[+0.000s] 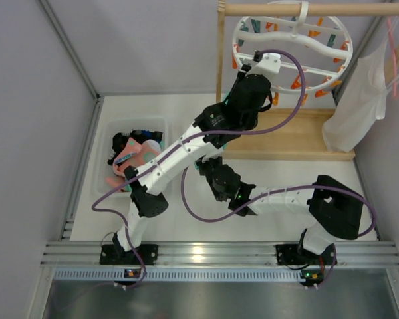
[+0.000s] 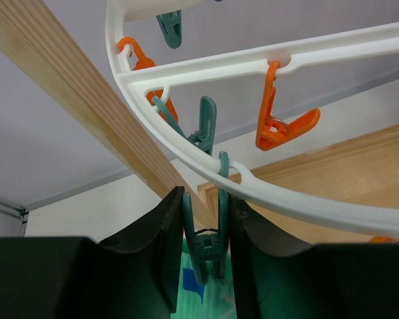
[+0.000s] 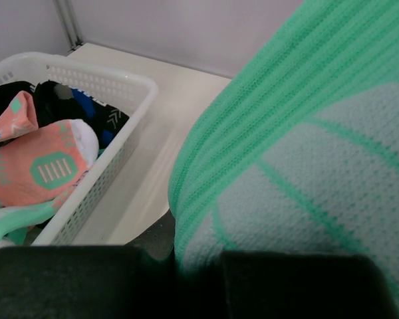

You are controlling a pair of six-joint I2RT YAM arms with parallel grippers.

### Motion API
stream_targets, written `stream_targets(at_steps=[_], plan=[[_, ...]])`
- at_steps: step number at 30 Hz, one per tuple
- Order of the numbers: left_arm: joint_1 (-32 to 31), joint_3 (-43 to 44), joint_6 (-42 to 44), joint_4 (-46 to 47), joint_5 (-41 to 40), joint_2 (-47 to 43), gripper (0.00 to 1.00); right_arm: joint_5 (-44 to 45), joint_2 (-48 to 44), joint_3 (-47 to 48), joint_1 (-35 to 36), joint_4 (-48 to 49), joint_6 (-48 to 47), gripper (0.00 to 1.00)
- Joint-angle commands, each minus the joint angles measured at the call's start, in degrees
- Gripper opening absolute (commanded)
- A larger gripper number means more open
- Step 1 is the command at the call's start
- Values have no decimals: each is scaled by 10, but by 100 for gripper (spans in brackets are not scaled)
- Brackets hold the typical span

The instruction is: Remove the socks clipped to the hanger

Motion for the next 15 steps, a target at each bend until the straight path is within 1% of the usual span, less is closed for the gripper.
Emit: stream_targets(at_steps=[1, 2, 4, 6, 7, 9, 11, 12, 14, 15], plan=[[3, 19, 7, 45, 7, 2, 29, -16, 8, 14, 21, 18, -7, 0], [4, 18, 6, 45, 8, 3, 28, -16, 7, 13, 21, 19, -6, 0], [6, 17, 2, 45, 10, 7, 19, -14, 4, 7, 21, 22, -5, 0], [8, 15, -3, 45, 14, 8, 13, -14, 0, 1, 21, 28, -4, 0], [9, 12, -5, 45, 14, 7, 12, -12, -4, -6, 21, 29, -2, 0], [8, 3, -11, 46, 19, 2, 13, -11, -16, -24, 21, 31, 3, 0], [8, -10, -18, 45, 21, -6, 17, -12, -30, -46, 22, 37, 16, 0], [9, -16, -21, 45, 24, -8, 18, -12, -47, -72, 22, 38, 21, 0], [9, -31, -32, 46, 29, -24, 23, -22, -68, -103, 24, 46, 34, 0], [9, -45, -38, 45, 34, -30, 25, -27, -90, -134, 24, 47, 51, 0]])
